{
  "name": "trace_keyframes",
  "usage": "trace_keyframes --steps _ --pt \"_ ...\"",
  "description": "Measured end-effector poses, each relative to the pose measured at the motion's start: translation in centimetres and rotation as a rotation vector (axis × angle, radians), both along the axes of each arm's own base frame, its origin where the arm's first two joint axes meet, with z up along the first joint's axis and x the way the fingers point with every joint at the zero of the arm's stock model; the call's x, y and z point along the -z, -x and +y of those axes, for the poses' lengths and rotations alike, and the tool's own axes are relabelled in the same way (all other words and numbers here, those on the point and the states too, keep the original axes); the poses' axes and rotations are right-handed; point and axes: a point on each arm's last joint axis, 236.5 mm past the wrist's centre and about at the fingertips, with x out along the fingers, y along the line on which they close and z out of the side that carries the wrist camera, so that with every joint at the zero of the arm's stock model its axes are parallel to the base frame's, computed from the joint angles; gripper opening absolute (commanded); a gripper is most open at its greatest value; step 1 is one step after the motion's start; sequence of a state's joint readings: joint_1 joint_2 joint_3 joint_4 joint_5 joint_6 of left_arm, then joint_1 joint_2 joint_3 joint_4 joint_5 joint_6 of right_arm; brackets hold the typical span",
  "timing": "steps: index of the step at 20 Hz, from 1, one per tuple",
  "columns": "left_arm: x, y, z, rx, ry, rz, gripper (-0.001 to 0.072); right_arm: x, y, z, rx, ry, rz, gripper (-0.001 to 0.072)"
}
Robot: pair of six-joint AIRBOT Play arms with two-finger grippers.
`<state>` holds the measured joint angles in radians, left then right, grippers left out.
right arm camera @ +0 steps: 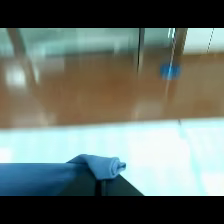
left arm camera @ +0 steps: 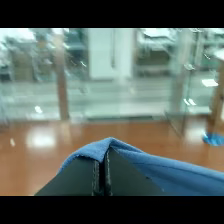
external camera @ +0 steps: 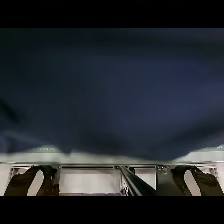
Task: Fold the shirts.
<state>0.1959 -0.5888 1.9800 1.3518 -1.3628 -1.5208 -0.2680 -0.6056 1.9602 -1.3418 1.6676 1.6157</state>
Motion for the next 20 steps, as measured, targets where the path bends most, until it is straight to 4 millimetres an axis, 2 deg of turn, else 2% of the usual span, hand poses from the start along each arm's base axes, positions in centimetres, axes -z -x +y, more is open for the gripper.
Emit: trace_keyframes --steps 3,6,9,12,14,16,18,20 --pt "7.3 -4.6 1.0 0.003 0.041 0.241 0.0028 5.5 -2.2 -0.2 -0.025 -0.041 0.187 0.0019" --pt "16.0 -11.1 2.0 -0.001 0.098 0.466 0.0028 11.2 -6.6 -0.8 -0.048 -0.087 0.331 0.0020" --pt "23.6 -17.5 2.3 0.013 0.162 0.615 0.0028 16.9 -12.7 -2.0 -0.054 -0.130 0.446 0.0019" --pt "29.8 -23.9 2.1 0.028 0.217 0.706 0.0028 22.6 -19.6 -2.9 -0.081 -0.178 0.545 0.0019" --pt "34.5 -28.0 1.8 0.032 0.244 0.768 0.0028 27.1 -24.5 -3.0 -0.112 -0.237 0.608 0.0019" --pt "38.4 -31.7 1.3 0.030 0.290 0.800 0.0028 31.0 -29.3 -3.2 -0.128 -0.297 0.641 0.0019" --pt "41.3 -35.0 0.8 0.026 0.335 0.810 0.0029 34.6 -33.7 -3.3 -0.141 -0.358 0.665 0.0019" --pt "44.8 -37.4 0.6 0.007 0.385 0.852 0.0029 37.5 -37.3 -3.2 -0.150 -0.429 0.679 0.0020"
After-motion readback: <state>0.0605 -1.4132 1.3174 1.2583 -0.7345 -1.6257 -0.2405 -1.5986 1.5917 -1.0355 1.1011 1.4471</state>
